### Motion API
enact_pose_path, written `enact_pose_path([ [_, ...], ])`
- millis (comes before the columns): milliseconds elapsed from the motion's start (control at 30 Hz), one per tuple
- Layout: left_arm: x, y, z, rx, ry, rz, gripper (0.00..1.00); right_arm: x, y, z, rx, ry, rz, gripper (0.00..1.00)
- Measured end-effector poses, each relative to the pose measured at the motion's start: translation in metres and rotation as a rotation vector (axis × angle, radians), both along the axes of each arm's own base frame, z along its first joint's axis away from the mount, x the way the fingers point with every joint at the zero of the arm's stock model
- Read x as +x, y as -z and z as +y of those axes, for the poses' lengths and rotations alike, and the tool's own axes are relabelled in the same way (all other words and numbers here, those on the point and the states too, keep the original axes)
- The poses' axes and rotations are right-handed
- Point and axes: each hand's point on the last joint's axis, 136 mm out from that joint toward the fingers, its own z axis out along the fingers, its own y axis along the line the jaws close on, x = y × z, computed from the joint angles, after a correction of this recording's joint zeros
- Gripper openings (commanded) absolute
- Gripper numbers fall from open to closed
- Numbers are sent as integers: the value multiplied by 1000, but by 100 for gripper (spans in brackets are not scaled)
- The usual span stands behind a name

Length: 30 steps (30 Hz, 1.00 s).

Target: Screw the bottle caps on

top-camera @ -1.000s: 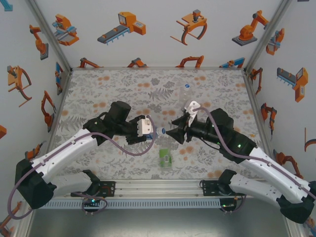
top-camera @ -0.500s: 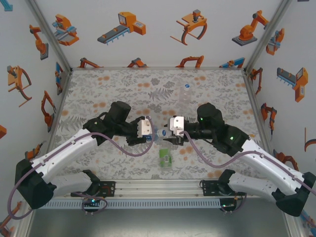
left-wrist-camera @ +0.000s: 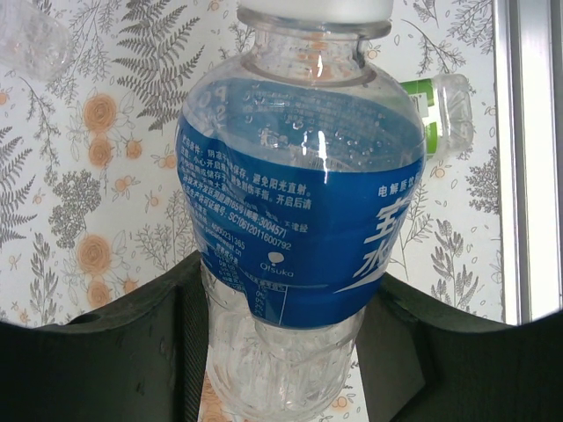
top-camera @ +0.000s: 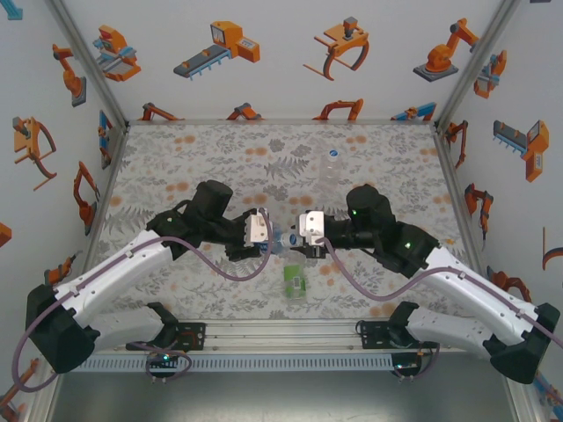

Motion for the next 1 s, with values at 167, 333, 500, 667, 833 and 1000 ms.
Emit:
enact_pose_path([
  [167,-1,-1,1,0,6,-1,0,0,2,0,-3,-2,4,40],
  [333,-2,-1,1,-1,10,0,0,-2,5,1,-7,-14,14,32],
  [500,-4,2,3,10,11,8,0,0,6,3,13,11,73,15],
  [667,0,8,9,43,-18,13,0,16,12,6,94,173,304,0],
  [833,10,10,14,64,-61,-10,0,45,18,4,226,469,719,0],
  [1000,19,12,20,90,-112,-27,0,69,36,-2,372,760,1187,0],
])
